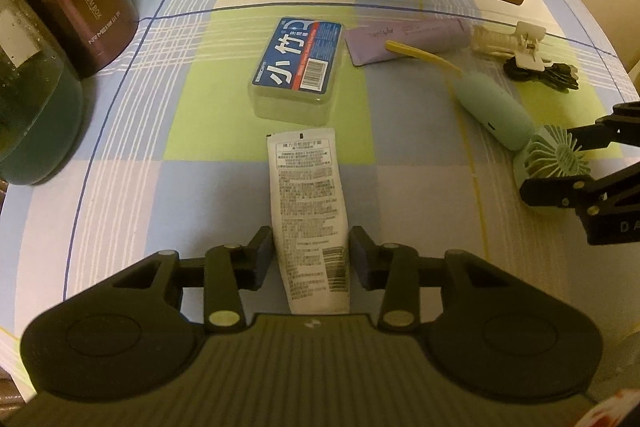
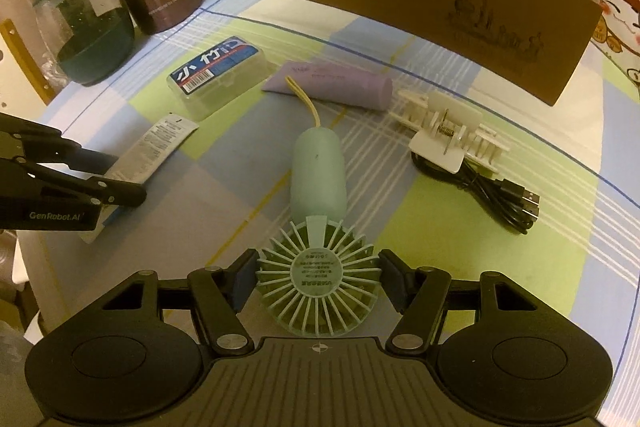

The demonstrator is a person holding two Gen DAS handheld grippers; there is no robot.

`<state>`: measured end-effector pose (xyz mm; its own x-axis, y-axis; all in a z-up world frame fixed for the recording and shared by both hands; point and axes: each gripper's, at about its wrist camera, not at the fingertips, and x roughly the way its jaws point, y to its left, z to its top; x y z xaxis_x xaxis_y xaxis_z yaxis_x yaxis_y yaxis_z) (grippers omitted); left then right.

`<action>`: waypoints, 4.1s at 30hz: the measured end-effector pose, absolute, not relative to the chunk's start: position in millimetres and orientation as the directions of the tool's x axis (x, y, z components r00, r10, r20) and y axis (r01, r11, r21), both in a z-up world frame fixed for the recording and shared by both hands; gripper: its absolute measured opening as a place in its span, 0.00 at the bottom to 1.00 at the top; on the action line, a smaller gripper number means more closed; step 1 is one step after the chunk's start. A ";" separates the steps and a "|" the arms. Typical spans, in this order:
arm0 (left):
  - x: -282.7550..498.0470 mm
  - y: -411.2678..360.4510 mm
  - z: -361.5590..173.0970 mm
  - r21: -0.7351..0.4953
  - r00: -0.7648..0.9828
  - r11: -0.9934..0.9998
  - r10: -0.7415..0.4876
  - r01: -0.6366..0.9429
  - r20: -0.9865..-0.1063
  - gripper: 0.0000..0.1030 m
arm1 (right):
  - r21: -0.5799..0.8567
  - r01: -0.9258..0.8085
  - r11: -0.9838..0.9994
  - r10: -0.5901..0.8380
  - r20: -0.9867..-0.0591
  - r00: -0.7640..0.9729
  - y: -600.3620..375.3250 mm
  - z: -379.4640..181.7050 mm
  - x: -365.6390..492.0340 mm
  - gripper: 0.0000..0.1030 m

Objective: Organize rigid objects
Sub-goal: 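Close left tool on white tube while right tool grasps the green fan handle, then lift the white tube with left tool while right tool carries fan toward box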

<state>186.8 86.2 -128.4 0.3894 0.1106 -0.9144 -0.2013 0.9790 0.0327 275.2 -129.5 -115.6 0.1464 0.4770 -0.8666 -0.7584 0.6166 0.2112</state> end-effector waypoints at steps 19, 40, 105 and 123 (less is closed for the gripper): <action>180.0 70.7 -127.8 0.003 0.423 0.990 0.063 -0.140 -0.904 0.35 | 0.218 -0.704 0.676 0.468 -0.865 0.182 -136.1 -119.7 274.2 0.61; 200.7 51.6 -126.1 -0.006 0.432 0.999 0.018 -0.054 -0.902 0.35 | 0.271 -0.620 0.737 0.475 -0.860 0.188 -167.2 -103.9 270.4 0.61; 317.4 79.1 -135.0 -0.018 0.441 0.998 0.009 -0.055 -0.897 0.31 | 0.367 -0.454 0.812 0.559 -0.713 0.424 -189.5 -72.3 303.7 0.32; 302.1 70.7 -135.3 -0.014 0.385 1.000 -0.006 -0.018 -0.923 0.32 | 0.379 -0.439 0.815 0.556 -0.724 0.408 -188.3 -77.7 306.4 0.32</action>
<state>302.1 70.7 -135.3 0.3851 -0.0064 -0.9229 -0.0179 0.9997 -0.0144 306.4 -188.3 -77.7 0.4080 0.5564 -0.7238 -0.4386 0.8148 0.3791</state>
